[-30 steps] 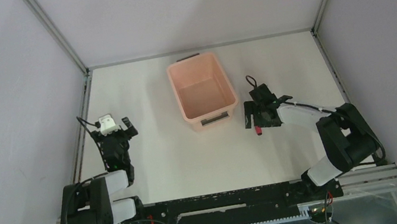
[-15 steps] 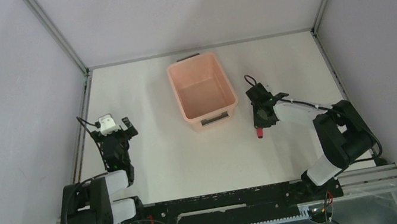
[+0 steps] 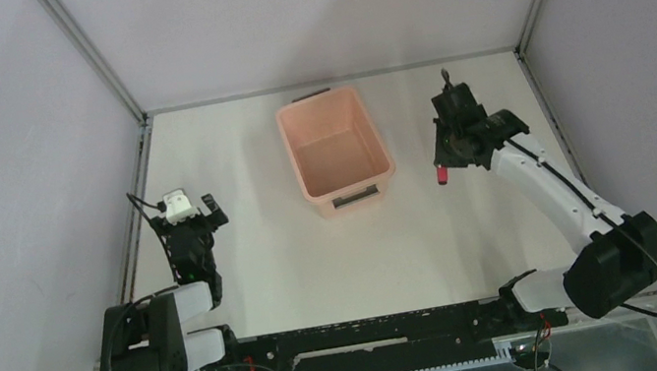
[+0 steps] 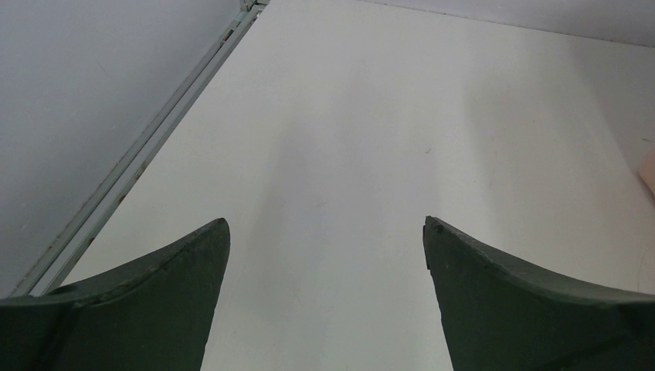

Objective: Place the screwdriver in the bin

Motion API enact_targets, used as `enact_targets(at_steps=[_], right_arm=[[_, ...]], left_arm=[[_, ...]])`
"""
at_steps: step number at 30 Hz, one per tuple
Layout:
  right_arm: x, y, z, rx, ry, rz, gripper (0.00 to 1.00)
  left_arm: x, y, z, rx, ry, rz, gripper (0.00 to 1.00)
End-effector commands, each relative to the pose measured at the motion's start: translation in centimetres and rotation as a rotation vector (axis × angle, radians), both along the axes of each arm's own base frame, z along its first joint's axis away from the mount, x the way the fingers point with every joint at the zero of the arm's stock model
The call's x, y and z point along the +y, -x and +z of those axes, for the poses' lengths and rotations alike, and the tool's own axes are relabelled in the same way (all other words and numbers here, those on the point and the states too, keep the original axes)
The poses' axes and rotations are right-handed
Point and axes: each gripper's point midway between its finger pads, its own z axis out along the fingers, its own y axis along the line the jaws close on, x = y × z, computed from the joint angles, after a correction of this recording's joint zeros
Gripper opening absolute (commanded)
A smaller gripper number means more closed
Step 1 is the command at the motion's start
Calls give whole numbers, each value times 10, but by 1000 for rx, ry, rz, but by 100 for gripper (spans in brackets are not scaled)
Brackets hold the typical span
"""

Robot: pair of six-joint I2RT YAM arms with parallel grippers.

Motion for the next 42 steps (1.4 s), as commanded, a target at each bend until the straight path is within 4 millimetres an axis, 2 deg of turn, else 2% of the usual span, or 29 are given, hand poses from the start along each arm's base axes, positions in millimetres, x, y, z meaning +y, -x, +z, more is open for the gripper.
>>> enact_targets(at_steps=[1, 6, 9, 12, 14, 15, 16, 17, 18, 25, 29, 31, 34, 37, 39, 42], right_arm=[[24, 4, 44, -32, 30, 107, 0], [95, -14, 72, -76, 35, 294, 0], [139, -28, 80, -97, 24, 393, 0], [169, -46, 74, -89, 29, 437, 0], [181, -59, 63, -76, 40, 434, 1], [185, -68, 51, -59, 53, 420, 1], [187, -73, 48, -62, 55, 405, 2], [191, -80, 33, -37, 73, 391, 2], [193, -84, 26, -35, 80, 378, 3], [212, -109, -61, 55, 87, 354, 7], [220, -115, -96, 72, 41, 335, 9], [223, -116, -110, 85, 19, 333, 13], [224, -115, -128, 101, 13, 327, 16], [225, -111, -140, 132, 11, 335, 24], [223, -110, -143, 139, 21, 326, 36], [220, -110, -138, 129, 28, 308, 47]], left_arm=[[1, -11, 22, -54, -20, 3, 100], [1, -11, 21, -53, -20, 3, 100], [1, -11, 21, -53, -21, 2, 100], [1, -11, 21, -53, -20, 2, 100], [1, -11, 22, -54, -20, 1, 100], [1, -11, 22, -54, -20, 2, 100], [1, -11, 21, -53, -20, 2, 100], [1, -11, 22, -54, -20, 3, 100], [1, -11, 22, -54, -20, 2, 100], [1, -11, 22, -54, -20, 2, 100], [1, -11, 21, -53, -20, 2, 100], [1, -11, 22, -54, -20, 2, 100], [1, -11, 22, -54, -20, 2, 100], [1, -11, 22, -54, -20, 2, 100], [1, -11, 21, -54, -20, 2, 100], [1, -11, 22, -54, -20, 1, 100]])
